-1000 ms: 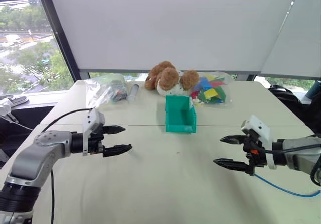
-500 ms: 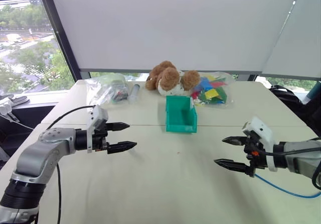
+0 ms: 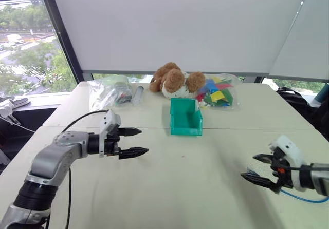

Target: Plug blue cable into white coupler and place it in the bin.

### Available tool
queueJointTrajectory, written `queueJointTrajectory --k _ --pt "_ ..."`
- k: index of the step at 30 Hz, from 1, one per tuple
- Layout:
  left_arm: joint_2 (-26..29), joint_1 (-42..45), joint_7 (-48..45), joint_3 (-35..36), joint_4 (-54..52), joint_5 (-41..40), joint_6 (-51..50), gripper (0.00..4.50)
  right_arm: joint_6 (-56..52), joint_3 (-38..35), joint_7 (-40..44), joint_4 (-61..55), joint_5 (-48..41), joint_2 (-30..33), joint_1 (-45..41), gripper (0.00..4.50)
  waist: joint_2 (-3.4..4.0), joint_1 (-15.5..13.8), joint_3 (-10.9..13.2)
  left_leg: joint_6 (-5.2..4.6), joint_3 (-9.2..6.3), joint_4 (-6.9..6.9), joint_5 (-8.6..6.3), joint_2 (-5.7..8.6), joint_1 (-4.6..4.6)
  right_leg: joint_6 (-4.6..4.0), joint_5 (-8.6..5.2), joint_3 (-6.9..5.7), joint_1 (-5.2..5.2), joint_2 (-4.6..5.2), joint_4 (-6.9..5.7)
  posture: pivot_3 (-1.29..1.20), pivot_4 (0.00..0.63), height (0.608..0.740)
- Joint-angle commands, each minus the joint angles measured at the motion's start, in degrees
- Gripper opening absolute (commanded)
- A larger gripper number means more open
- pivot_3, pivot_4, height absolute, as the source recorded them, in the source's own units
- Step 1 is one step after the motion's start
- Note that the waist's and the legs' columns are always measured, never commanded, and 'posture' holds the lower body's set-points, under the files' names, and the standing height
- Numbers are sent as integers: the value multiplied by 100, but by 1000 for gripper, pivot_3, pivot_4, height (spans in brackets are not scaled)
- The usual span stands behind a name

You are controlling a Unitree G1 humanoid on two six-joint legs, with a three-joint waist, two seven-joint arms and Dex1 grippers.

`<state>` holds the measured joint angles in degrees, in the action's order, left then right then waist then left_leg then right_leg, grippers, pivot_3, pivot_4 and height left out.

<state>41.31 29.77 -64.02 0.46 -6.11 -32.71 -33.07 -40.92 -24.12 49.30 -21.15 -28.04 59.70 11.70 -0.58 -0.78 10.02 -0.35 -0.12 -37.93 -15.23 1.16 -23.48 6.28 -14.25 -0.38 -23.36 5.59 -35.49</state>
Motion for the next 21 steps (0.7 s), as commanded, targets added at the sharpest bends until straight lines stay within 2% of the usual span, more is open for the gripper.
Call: queueJointTrajectory --k 1,8,19,21 --pt "-35 131 -70 -34 23 88 161 4500 573 -205 122 409 395 -115 309 4470 0 2 0 0 1 0 0 0 2 0 0 -2 1 -2 0 0 150 740" --pt "-64 170 -144 -72 113 155 254 4500 1342 -7 269 1453 673 -452 208 4470 1 16 0 0 5 -4 0 -2 9 13 7 -1 3 -11 -6 0 150 740" --pt "-120 169 -94 -57 30 211 258 4500 2286 489 681 2803 1140 -476 -182 4470 -3 12 -3 0 4 -8 1 -1 16 18 9 -1 17 -13 -5 0 150 740" --pt "-137 164 -52 -23 -2 186 237 4500 2421 582 732 2908 1206 -486 -186 3928 -11 13 -8 0 3 -9 1 -2 19 18 9 -1 21 -14 -5 0 150 740"
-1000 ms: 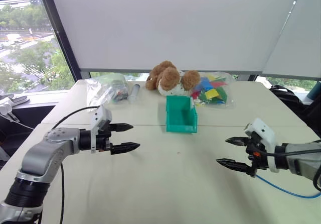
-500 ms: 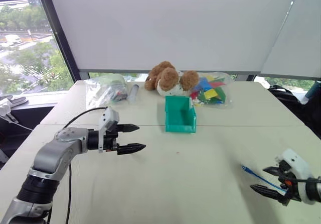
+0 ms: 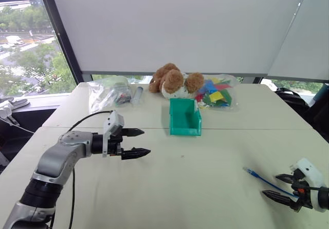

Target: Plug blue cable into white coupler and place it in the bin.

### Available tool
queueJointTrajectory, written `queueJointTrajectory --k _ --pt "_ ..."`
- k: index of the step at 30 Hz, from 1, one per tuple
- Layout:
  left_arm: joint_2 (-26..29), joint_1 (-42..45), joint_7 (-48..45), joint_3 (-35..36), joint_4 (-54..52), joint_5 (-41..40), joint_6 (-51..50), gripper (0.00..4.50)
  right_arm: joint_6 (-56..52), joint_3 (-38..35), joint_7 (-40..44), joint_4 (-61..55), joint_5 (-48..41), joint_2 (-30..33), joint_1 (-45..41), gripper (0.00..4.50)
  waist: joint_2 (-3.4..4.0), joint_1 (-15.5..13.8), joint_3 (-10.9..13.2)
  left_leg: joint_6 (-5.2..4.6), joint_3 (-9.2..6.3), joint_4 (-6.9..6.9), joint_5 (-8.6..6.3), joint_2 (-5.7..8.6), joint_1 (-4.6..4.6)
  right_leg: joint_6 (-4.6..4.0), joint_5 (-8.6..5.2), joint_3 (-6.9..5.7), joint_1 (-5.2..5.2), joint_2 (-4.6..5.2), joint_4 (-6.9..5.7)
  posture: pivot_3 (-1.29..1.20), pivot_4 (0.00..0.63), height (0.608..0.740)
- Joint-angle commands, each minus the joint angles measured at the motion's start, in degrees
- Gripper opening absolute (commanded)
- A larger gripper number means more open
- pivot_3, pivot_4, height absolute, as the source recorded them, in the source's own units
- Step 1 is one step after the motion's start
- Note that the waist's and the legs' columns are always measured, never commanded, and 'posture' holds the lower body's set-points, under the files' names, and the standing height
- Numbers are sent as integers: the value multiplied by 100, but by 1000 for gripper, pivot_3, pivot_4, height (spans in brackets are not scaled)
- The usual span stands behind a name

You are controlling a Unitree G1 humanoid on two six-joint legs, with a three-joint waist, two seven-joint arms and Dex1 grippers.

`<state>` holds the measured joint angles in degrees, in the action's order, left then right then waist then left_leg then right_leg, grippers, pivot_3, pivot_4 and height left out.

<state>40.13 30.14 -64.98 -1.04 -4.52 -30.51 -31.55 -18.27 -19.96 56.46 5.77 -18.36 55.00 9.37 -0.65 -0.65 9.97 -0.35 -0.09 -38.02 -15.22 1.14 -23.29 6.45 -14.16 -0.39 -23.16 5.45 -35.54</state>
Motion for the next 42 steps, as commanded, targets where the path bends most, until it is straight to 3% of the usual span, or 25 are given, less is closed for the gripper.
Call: queueJointTrajectory --k 1,8,11,18,23,29,37,40,42 --pt "-34 131 66 149 -167 -60 66 4500 206 201 30 248 265 -15 44 3596 -7 1 -4 0 -1 0 0 0 3 0 0 0 4 0 0 0 150 740" --pt "-62 166 106 182 -192 -176 -56 4500 197 236 104 294 171 -2 -6 56 -14 -5 -8 0 -3 -9 0 -1 13 -5 -3 1 19 1 1 0 150 740" --pt "-64 172 115 164 -199 -182 -66 4500 90 208 150 104 120 68 -34 17 -14 -8 -9 0 -5 -10 0 0 13 -6 -4 0 21 2 1 0 150 740" --pt "-86 230 91 90 -172 -186 -73 4500 -787 558 350 -1713 -282 275 -489 17 -2 31 -4 0 -4 -9 0 -2 3 -1 0 2 1 5 -8 0 150 740" --pt "-137 318 -21 -29 -93 -134 -24 4500 -1283 1672 460 -2524 -295 87 -1580 17 -1 11 -3 0 -4 -9 0 -1 1 0 0 1 -10 4 -21 0 150 740" --pt "-165 280 -155 -242 -247 -32 -1 4500 -897 3763 710 -1861 799 -829 -3293 17 -4 -8 -1 1 -6 -10 1 3 -8 0 0 -1 -20 4 -26 0 150 740" --pt "-63 -50 -259 -433 -461 149 87 4500 -516 4419 992 -916 1290 -1379 -4036 17 -5 12 -1 2 -6 -11 1 9 -12 5 2 0 -27 5 -37 0 150 740" --pt "-59 -127 -391 -629 -429 326 269 4500 -481 4393 1069 -851 1333 -1383 -4097 796 -5 5 0 2 -6 -11 1 8 -9 5 2 -1 -27 4 -44 0 150 740" --pt "-106 -106 -500 -764 -327 423 393 4500 -553 4309 1111 -922 1273 -1379 -4132 1795 -5 2 -1 3 -6 -12 2 8 -9 5 1 -1 -27 4 -45 0 150 740"
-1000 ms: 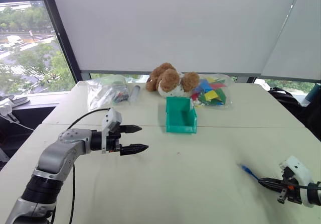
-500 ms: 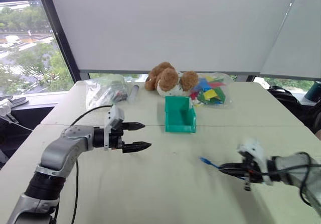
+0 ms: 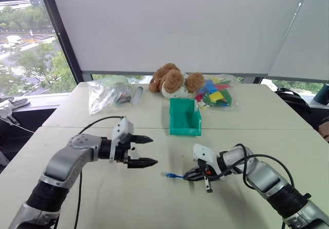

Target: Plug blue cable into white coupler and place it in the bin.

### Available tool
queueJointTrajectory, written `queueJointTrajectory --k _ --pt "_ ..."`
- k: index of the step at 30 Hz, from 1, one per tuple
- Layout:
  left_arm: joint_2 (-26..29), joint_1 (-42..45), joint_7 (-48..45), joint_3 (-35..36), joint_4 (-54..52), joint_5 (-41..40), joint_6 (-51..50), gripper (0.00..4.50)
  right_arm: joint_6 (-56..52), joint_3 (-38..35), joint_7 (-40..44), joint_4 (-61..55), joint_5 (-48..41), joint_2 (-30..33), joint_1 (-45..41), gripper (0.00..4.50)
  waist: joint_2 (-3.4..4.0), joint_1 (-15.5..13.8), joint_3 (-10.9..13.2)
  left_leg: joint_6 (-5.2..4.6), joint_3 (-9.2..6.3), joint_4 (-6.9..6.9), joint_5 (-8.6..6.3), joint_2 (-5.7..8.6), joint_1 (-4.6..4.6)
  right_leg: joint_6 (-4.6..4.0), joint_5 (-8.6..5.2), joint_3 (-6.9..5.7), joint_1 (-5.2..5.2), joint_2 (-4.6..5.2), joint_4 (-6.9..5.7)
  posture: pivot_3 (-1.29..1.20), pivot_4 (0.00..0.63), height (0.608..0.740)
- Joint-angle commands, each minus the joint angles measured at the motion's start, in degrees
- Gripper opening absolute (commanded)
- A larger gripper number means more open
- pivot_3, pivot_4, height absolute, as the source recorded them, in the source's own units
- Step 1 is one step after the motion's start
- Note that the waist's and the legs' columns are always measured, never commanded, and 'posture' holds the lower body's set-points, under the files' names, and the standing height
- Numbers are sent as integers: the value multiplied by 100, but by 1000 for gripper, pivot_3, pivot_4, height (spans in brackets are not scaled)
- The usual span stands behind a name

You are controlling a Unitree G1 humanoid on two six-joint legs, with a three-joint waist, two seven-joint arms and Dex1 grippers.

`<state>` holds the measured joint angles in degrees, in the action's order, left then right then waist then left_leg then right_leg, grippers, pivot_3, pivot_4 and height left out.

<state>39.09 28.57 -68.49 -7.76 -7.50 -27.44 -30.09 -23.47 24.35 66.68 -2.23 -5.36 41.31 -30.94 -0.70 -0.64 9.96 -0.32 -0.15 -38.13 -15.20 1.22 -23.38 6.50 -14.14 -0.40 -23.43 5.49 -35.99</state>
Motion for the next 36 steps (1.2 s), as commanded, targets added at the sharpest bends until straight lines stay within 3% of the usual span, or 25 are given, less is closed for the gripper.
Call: queueJointTrajectory --k 1,5,6,18,30,36 --pt "-24 71 -214 -173 46 184 336 4500 -62 -173 90 -181 -48 2 -115 2371 0 1 0 0 -1 0 0 0 0 0 0 0 0 0 0 0 150 740" --pt "-121 183 -507 -578 499 642 931 4500 -277 -523 -11 -596 -163 145 -87 4354 1 1 0 0 0 0 0 0 0 0 0 0 -1 0 -1 0 150 740" --pt "-187 230 -576 -670 662 735 1078 4500 -402 -686 -27 -798 -263 221 -24 4434 1 -4 1 0 0 0 0 0 0 0 0 0 -2 0 -1 0 150 740" --pt "-1068 677 -983 -1374 2786 1813 2832 4500 -1817 -2164 -691 -2748 -1159 735 1131 4434 1 -9 0 -1 0 -1 -1 -3 -2 0 0 0 -4 2 -1 0 150 740" --pt "-1512 852 -909 -1368 3809 2242 3561 4500 -2435 -2515 -1452 -3506 -1615 738 1673 4434 1 -27 -4 -2 -3 -6 -1 -2 0 -1 -1 -1 3 9 -1 0 150 740" --pt "-1599 716 -861 -1380 3765 2301 3649 1552 -2446 -2510 -1600 -3577 -1707 812 1763 4500 1 -12 -5 -3 -4 -7 -2 -3 0 0 0 -2 3 8 -1 0 150 740"
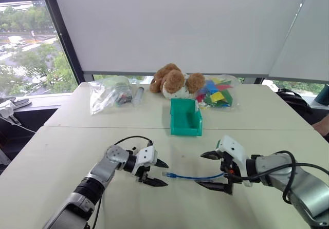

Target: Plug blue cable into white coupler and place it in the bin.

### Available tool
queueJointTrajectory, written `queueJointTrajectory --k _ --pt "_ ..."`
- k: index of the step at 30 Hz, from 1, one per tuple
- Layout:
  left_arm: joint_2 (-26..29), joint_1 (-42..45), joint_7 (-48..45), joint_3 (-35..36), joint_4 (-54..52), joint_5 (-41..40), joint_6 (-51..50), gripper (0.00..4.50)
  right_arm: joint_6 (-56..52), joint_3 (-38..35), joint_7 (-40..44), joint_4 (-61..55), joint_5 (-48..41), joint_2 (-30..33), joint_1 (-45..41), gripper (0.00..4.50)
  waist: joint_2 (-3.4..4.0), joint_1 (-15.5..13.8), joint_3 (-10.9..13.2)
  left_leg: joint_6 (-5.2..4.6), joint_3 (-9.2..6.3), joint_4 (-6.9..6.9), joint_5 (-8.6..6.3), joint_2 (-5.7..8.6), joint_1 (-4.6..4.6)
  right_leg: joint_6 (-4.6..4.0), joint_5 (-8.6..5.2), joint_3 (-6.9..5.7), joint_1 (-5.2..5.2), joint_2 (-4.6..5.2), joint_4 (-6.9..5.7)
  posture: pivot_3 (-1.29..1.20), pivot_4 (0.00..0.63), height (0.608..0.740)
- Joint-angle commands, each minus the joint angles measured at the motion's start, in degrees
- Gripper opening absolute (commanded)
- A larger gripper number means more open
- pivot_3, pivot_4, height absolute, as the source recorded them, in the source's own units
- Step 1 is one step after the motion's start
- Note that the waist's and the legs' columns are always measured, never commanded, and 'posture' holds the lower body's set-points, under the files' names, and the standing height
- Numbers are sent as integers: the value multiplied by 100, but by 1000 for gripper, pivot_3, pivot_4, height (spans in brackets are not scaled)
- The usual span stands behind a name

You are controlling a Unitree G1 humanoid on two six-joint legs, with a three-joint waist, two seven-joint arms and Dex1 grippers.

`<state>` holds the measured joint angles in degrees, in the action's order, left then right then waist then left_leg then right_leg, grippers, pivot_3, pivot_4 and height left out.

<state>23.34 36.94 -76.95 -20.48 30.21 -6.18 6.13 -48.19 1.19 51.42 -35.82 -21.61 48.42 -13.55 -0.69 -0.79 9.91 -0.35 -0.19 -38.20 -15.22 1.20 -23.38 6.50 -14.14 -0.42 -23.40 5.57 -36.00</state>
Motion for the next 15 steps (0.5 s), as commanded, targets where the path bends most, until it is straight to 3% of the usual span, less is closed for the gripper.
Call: queueJointTrajectory --k 1,3,15 --pt "-18 -145 -17 -105 -24 179 29 1126 23 -187 -95 -231 -87 110 49 4500 0 4 0 0 0 0 0 0 0 0 0 0 0 0 0 0 150 740" --pt "31 -183 -42 -81 -78 167 13 43 -18 -221 -143 -270 -147 97 117 4500 0 2 0 0 0 0 0 0 0 0 0 0 0 0 0 0 150 740" --pt "127 393 266 1049 -1076 -898 -1402 43 -1347 -1607 -1124 -668 -2061 -1146 1056 4500 -1 -8 1 -1 -4 1 0 -3 -3 1 1 -1 -2 -1 0 0 150 740"
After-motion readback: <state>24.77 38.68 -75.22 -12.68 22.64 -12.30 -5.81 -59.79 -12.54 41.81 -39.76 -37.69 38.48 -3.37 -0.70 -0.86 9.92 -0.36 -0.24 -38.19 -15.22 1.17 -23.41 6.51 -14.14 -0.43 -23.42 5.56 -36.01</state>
